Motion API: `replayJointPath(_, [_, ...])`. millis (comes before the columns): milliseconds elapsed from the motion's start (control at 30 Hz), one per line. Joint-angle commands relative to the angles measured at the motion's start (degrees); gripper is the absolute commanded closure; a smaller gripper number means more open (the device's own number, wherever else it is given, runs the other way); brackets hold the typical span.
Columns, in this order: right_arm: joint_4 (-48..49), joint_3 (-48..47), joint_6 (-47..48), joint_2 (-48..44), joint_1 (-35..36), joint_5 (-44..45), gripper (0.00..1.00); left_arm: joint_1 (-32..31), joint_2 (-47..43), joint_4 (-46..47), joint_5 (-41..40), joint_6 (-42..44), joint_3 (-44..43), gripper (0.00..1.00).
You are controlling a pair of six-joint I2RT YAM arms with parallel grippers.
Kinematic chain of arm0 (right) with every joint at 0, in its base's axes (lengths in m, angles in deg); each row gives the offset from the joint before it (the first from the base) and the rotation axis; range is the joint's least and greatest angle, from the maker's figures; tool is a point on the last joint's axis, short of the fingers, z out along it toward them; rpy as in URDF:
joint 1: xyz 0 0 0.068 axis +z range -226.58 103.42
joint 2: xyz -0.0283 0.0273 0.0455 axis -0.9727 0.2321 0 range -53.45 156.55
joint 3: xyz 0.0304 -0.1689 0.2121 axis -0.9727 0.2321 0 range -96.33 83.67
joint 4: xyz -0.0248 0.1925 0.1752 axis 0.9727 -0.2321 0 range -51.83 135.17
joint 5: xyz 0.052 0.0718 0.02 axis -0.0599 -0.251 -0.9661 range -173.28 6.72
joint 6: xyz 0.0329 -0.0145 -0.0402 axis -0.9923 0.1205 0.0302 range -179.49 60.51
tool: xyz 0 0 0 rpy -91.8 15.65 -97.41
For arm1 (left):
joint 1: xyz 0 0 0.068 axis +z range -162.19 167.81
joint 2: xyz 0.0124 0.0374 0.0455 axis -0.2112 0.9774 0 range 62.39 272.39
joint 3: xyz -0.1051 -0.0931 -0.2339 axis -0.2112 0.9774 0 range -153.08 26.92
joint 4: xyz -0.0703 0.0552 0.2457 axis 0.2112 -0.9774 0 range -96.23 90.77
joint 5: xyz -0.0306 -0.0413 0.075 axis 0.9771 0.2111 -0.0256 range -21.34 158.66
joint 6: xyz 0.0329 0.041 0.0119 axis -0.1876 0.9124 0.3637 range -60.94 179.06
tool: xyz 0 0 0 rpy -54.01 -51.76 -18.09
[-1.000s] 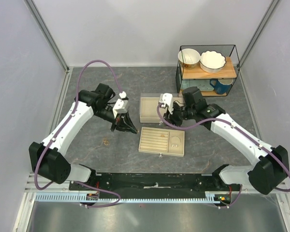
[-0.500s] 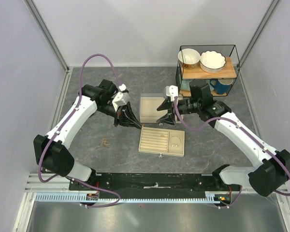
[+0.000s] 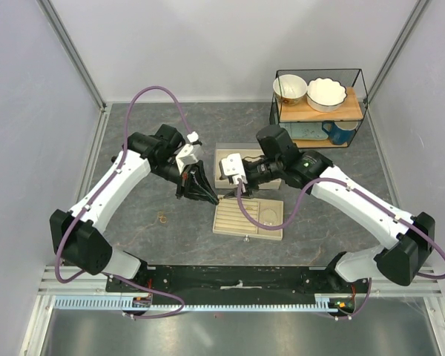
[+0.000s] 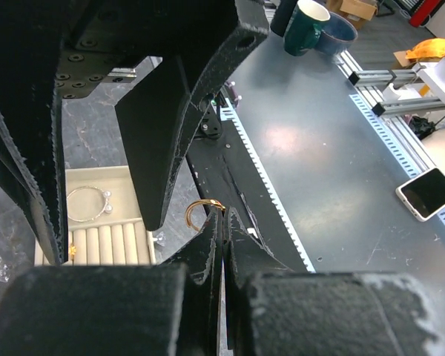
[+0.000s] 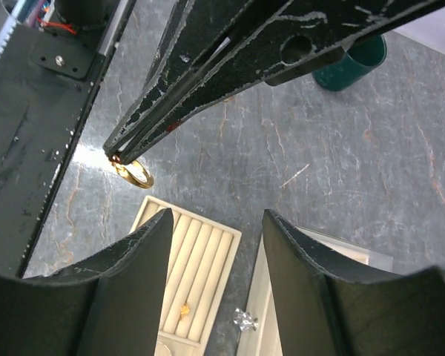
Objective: Organize the mixed jewelry
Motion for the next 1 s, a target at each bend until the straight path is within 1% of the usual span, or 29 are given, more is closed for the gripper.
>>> replayJointPath(0, [-6.27,-3.35,8.18,0.76,2.06,2.89,0.42,-0.60,-0.89,-5.95,7.99,-2.42,0.21,0.98])
replayJointPath(233, [-9.10,-2.83,10.11,-1.26,4.00,3.51,0.46,-0.95,0.25,-5.95,6.23,-2.68,-0.05,0.98])
replayJointPath(633, [-10.50,-6.08,9.50,-1.79,6.55,5.79,0.48,-1.57,0.69,-5.69,4.30,-2.42,1.00,0.98])
replayJointPath(967, [-11.56,-7.05,8.89,-2.23,7.34,6.23,0.53,-1.57,0.34,-5.25,3.94,-2.60,1.71,0.98])
